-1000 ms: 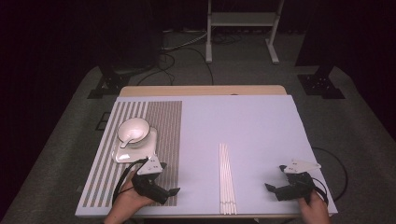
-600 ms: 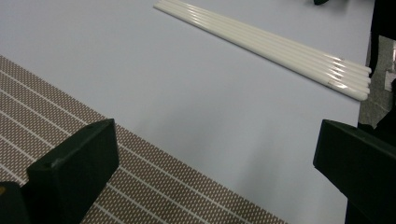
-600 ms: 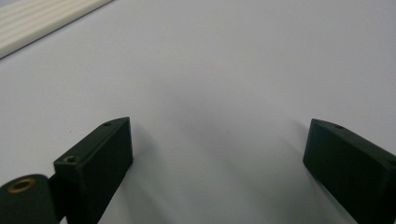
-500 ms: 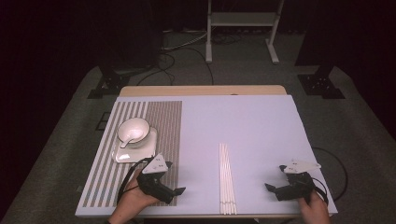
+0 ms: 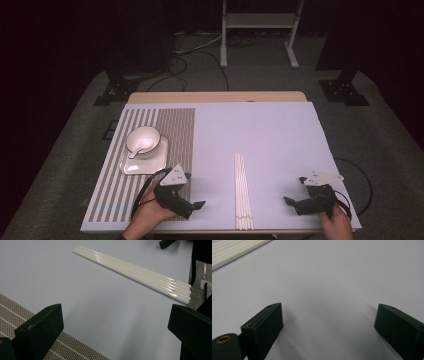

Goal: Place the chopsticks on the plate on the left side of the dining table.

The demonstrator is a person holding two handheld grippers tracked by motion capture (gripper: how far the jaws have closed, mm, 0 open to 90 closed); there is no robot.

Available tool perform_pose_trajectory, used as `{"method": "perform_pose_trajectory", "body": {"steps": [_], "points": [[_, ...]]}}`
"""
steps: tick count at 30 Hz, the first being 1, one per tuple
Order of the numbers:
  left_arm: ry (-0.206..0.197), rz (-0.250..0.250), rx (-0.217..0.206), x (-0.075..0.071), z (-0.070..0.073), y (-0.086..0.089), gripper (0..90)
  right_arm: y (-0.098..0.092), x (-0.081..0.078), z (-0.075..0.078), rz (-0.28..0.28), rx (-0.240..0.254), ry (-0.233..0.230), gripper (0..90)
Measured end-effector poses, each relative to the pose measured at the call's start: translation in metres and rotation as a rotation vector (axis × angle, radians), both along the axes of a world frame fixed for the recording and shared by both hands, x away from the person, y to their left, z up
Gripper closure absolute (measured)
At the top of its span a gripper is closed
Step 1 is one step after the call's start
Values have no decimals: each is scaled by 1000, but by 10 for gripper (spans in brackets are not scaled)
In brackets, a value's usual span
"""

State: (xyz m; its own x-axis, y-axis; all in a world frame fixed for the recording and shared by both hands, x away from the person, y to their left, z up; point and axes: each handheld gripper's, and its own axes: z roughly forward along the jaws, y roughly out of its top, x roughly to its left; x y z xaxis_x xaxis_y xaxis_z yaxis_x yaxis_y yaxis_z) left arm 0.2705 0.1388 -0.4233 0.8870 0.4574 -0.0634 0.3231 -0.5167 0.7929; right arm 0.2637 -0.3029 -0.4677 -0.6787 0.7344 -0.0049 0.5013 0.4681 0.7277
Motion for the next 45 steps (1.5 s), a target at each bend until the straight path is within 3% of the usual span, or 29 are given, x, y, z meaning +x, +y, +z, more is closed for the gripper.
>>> {"method": "perform_pose_trajectory", "body": {"steps": [18, 45], "points": [[13, -25, -18, 1, -2, -24, 0, 0, 0, 0, 0, 0, 1, 68], [27, -66, -11, 2, -13, -65, 0, 0, 0, 0, 0, 1, 1, 67]]}}
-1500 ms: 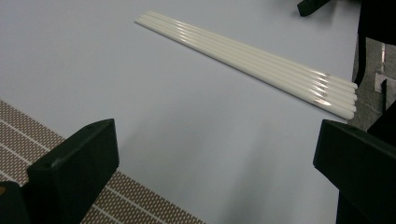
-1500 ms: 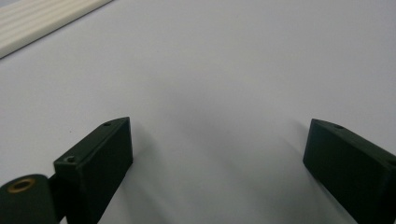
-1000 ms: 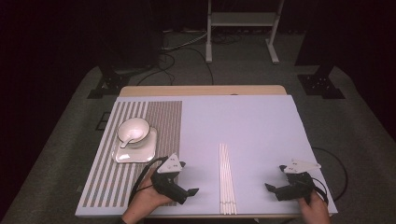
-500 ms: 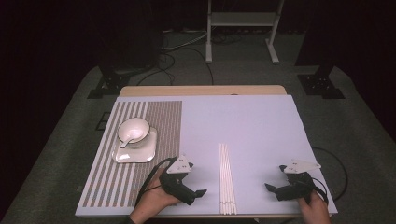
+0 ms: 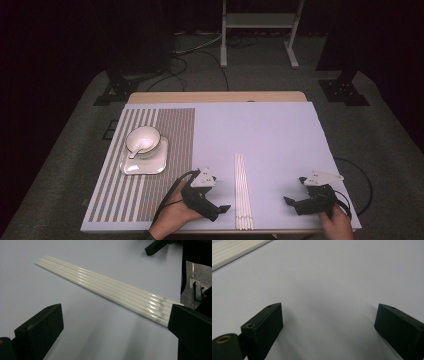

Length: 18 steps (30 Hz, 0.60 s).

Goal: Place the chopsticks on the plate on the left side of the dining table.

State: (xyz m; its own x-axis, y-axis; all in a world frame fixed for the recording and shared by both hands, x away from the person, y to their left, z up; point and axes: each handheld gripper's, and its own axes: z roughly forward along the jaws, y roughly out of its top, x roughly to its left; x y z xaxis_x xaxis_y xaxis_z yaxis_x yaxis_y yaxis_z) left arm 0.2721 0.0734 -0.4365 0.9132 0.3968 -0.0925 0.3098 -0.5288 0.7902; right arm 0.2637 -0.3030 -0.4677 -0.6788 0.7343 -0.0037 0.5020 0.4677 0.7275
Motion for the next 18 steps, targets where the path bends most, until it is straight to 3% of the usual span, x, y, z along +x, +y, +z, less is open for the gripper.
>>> {"method": "perform_pose_trajectory", "body": {"steps": [18], "points": [[2, 3, 31, 1, -13, -27, 0, 0, 0, 0, 0, 0, 0, 67]]}}
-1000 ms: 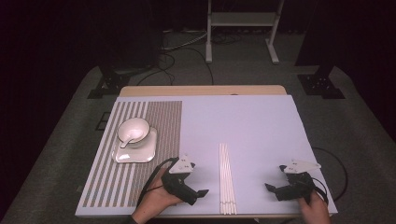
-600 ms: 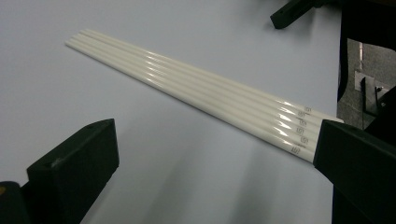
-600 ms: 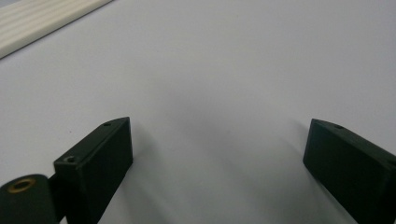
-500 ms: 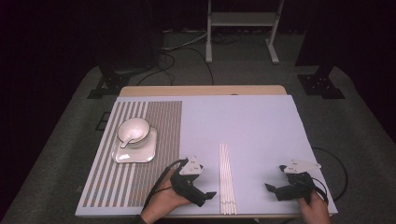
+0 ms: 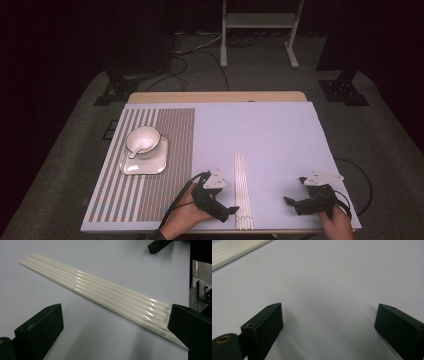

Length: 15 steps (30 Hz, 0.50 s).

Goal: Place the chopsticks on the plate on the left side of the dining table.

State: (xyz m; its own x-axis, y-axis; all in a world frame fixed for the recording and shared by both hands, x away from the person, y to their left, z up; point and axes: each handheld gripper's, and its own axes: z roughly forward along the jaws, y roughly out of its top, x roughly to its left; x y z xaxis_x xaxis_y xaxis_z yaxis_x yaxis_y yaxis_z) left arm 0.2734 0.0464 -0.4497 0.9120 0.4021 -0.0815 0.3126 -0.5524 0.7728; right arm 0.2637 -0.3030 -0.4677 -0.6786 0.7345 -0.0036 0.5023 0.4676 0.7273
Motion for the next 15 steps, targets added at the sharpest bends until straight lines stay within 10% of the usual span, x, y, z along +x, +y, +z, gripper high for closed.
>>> {"method": "perform_pose_trajectory", "body": {"steps": [15], "points": [[-5, 6, 52, -1, -10, -14, 0, 0, 0, 0, 0, -1, 0, 67]]}}
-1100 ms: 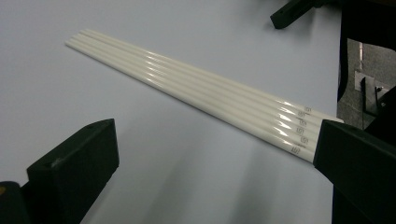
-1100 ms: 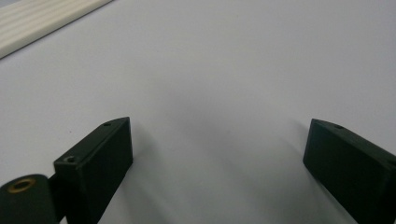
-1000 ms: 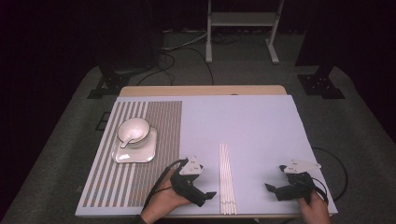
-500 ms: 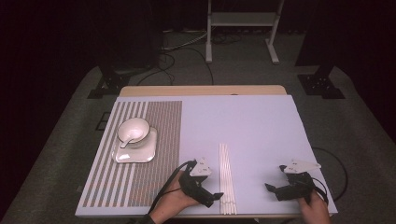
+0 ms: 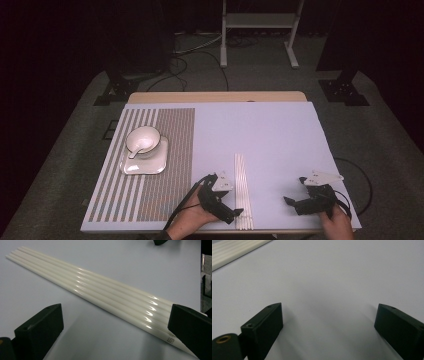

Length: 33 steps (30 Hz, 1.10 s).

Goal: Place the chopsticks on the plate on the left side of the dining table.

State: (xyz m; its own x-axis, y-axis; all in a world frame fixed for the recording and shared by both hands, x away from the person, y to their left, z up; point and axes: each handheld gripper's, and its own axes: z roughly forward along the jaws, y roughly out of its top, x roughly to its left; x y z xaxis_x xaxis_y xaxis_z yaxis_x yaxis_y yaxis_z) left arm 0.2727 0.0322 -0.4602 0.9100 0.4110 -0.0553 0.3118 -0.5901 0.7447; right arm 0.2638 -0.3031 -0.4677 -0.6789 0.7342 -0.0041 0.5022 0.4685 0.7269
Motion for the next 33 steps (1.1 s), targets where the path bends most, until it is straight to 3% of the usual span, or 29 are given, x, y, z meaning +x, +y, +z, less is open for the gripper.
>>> {"method": "perform_pose_trajectory", "body": {"steps": [7, 30, 33], "points": [[-16, 4, 37, -2, -3, -3, 0, 0, 0, 0, 0, 0, 0, 67], [-6, 20, 49, -10, -4, 2, 0, 0, 0, 0, 0, 0, -1, 68], [-12, 23, 65, -12, -4, 3, 0, 0, 0, 0, -1, 1, -1, 67]]}}
